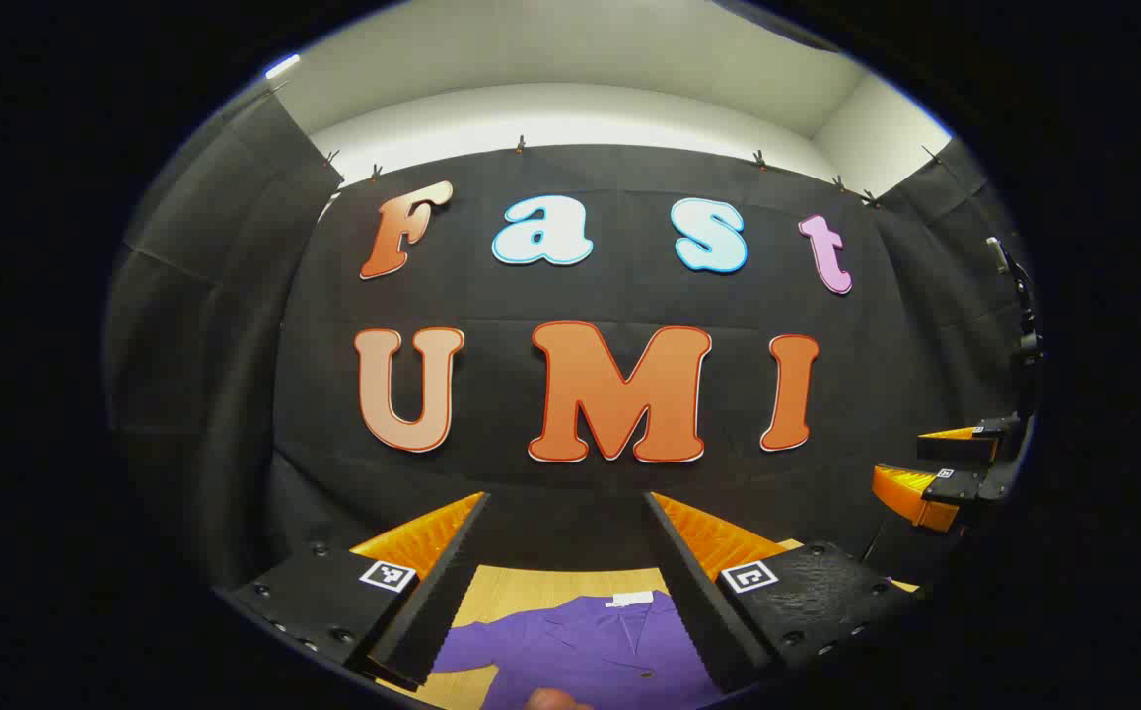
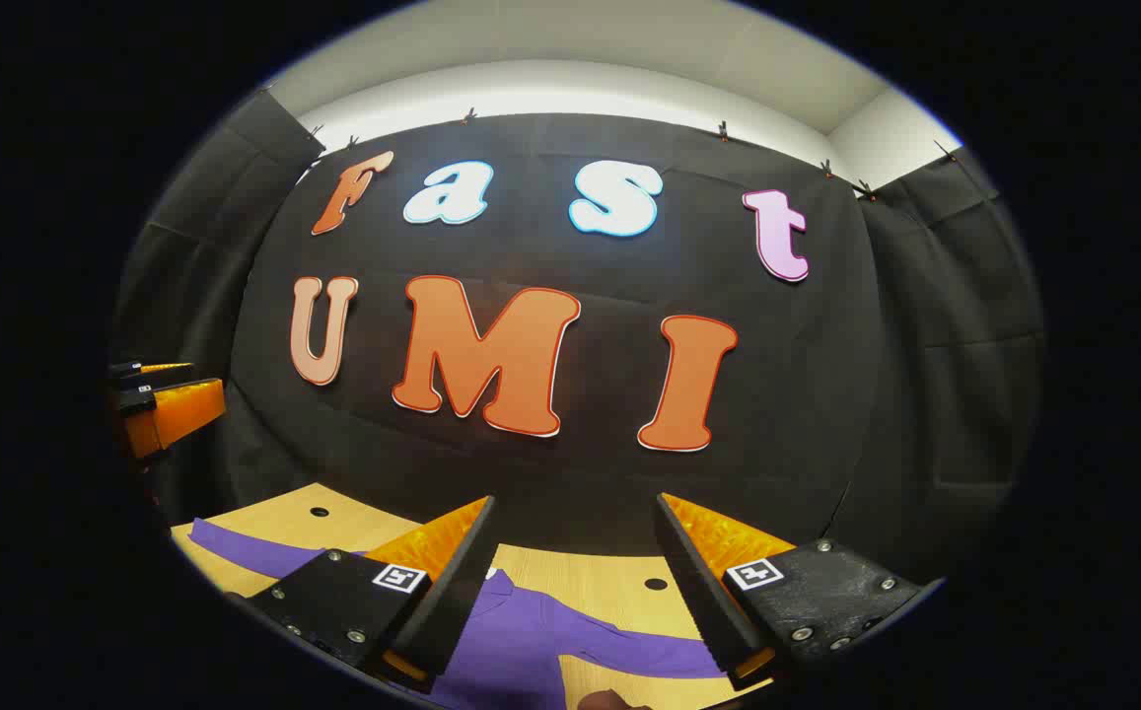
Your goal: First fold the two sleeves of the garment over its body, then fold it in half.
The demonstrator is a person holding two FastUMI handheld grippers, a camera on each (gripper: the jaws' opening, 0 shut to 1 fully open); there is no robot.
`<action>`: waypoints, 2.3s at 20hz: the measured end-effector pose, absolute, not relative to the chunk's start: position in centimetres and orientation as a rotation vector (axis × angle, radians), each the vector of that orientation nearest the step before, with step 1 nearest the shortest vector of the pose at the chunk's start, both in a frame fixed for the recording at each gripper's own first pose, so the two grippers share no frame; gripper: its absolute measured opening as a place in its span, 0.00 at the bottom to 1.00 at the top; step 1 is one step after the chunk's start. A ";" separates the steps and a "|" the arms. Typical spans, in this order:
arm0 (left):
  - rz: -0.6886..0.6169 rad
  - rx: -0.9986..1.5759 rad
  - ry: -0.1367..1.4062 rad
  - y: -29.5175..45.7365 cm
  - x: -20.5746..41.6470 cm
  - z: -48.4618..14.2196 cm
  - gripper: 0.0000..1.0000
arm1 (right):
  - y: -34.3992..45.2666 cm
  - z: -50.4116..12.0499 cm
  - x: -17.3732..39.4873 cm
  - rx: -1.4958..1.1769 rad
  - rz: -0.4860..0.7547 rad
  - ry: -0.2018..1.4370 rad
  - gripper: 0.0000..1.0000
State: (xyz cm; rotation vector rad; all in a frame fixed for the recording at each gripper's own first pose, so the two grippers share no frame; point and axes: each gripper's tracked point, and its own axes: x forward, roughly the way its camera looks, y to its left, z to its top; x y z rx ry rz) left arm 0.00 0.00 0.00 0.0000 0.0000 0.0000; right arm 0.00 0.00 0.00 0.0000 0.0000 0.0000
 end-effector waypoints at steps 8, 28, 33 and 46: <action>0.001 0.002 0.012 0.1 -0.2 -0.7 0.96 | 0.6 -0.2 -0.4 0.011 0.003 0.010 0.95; 0.029 0.063 -0.001 0.3 0.0 -1.2 0.96 | -3.8 -6.6 0.2 -0.010 -0.111 0.152 0.95; 0.043 0.068 0.019 -0.1 0.0 -1.8 0.96 | -9.2 -10.3 0.7 0.014 -0.231 0.226 0.95; 0.086 0.107 0.056 -2.8 0.7 -3.5 0.96 | -19.2 -24.9 1.5 0.164 -0.344 0.637 0.96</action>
